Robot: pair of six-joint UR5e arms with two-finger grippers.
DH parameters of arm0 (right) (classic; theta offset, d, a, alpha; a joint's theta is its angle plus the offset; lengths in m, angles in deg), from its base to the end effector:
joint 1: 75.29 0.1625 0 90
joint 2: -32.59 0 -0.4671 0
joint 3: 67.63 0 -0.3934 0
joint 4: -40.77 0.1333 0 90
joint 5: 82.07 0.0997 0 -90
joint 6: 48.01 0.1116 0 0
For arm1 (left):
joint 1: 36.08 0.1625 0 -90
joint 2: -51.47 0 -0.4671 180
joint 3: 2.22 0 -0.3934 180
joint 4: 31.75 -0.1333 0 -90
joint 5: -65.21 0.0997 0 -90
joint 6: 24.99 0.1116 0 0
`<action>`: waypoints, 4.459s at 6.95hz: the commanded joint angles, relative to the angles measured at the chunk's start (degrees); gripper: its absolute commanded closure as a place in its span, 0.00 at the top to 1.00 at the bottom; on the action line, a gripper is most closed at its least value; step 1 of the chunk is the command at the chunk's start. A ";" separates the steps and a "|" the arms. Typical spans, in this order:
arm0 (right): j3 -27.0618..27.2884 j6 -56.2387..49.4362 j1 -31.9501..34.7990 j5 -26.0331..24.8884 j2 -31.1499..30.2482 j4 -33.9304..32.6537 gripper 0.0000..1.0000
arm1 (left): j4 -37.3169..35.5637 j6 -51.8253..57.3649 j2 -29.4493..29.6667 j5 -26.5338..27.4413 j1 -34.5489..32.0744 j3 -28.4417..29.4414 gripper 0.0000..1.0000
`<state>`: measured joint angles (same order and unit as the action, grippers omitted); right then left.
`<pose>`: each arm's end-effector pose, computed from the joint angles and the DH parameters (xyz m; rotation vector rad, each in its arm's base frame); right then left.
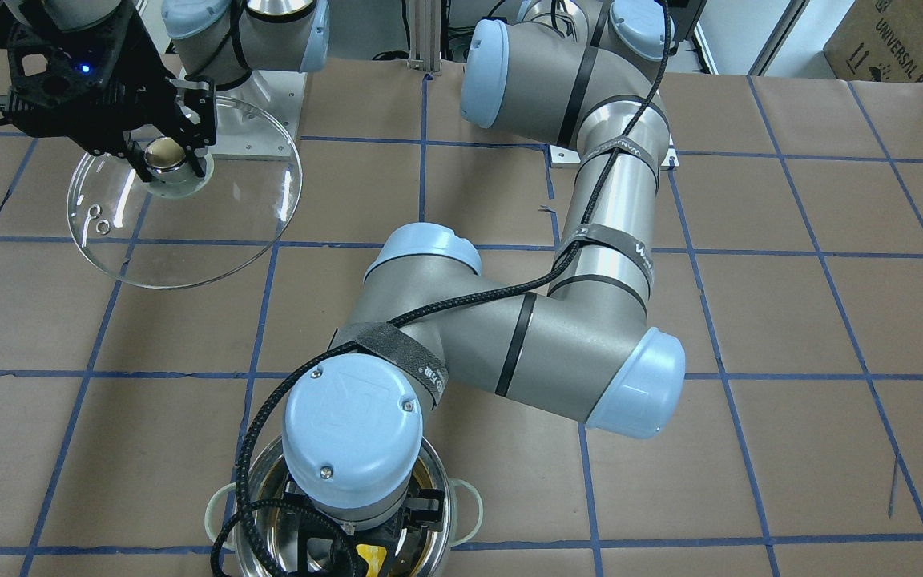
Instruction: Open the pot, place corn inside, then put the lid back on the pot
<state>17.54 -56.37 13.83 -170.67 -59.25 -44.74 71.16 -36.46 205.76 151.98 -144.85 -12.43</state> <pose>0.1286 -0.4816 0.5674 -0.2042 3.1130 -0.0622 -0.4232 -0.8116 0.3635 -0.1977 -3.0687 0.0445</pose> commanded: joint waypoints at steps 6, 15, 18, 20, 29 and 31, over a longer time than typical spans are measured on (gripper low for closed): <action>0.52 6.14 3.93 0.01 4.81 -7.45 0.05 | 25.28 1.63 -10.05 1.55 5.23 -0.60 0.97; -21.70 14.43 13.71 -4.12 36.28 -23.48 0.05 | 6.39 2.06 -38.61 2.26 10.14 -49.44 1.00; -26.54 14.42 13.71 -5.44 41.03 -23.30 0.05 | -6.67 6.89 -52.58 3.05 17.01 -72.30 1.00; -26.82 14.51 13.80 -5.36 41.22 -22.77 0.05 | -7.98 7.86 -56.09 3.93 17.45 -75.20 1.00; -37.69 14.43 14.77 -5.53 46.92 -17.34 0.05 | -16.60 12.96 -60.69 3.50 22.64 -78.29 1.00; -38.51 14.43 14.77 -5.62 46.67 -15.30 0.05 | -16.68 13.05 -60.51 3.76 22.55 -78.21 1.00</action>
<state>-20.33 -41.94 28.60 -176.25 -12.62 -61.03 54.55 -23.49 145.12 155.67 -122.24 -90.66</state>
